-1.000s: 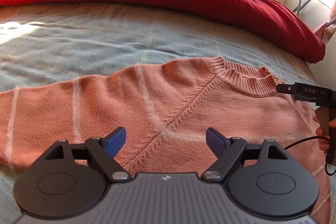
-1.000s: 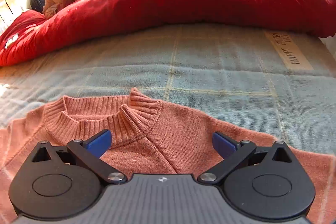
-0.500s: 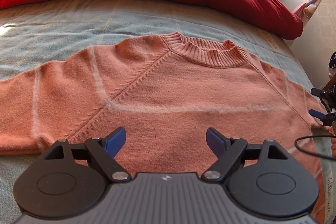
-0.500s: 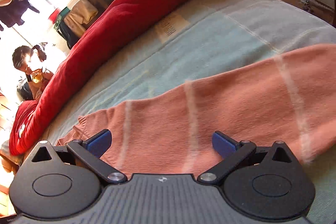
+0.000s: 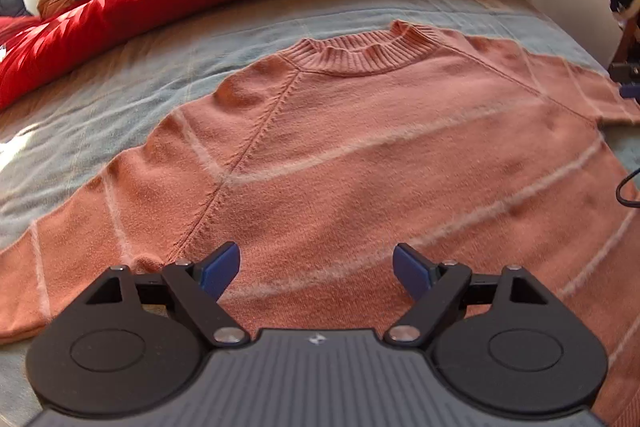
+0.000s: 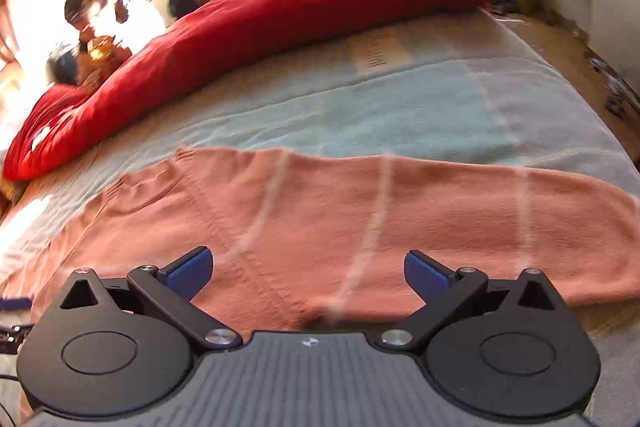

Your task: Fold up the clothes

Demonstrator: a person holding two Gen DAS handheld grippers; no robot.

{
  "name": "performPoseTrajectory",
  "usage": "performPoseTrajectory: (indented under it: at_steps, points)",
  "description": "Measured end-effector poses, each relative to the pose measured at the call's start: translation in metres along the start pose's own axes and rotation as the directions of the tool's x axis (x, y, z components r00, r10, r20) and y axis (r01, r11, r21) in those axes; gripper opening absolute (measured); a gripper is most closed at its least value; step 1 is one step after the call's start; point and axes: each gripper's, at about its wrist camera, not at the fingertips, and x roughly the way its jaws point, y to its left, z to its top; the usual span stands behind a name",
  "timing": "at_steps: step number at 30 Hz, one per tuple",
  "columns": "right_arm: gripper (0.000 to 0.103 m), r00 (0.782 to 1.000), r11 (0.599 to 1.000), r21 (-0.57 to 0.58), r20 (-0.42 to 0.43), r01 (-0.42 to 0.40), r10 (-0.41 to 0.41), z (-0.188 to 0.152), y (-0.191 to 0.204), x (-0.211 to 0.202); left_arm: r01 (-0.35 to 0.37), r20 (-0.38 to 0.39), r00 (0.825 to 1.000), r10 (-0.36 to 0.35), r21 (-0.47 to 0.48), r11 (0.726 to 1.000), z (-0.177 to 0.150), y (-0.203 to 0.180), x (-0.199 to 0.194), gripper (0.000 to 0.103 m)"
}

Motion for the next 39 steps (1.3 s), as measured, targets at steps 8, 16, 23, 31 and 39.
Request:
performPoseTrajectory:
  at_steps: [8,16,23,31,39]
  points:
    - [0.103,0.995,0.978,-0.205,-0.095,-0.026,0.006,-0.051,0.117,0.035,0.097,-0.011,0.995,-0.097,0.048,0.994,-0.046,-0.02,0.005,0.084]
    - [0.103,0.964,0.931,-0.32,-0.133,0.177,-0.229,-0.127,0.165,0.028,0.196,0.005,0.981,-0.196,0.052,0.979,-0.112,0.002,-0.027,0.087]
    - [0.103,0.935,0.945,-0.153,-0.165,0.289,-0.313,-0.171,0.159,-0.004,0.243,0.025,0.969,-0.248,0.122,0.962,-0.149,0.007,-0.049,0.089]
    - [0.103,0.93,0.933,-0.134,-0.111,0.335,-0.35,-0.18,0.165,0.0,0.229,0.082,0.967,-0.242,0.146,0.962,-0.169,0.004,-0.054,0.092]
    - [0.103,0.946,0.942,-0.144,-0.078,0.303,-0.316,-0.184,0.16,-0.003,0.181,0.128,0.972,-0.198,0.133,0.974,-0.172,-0.005,-0.049,0.099]
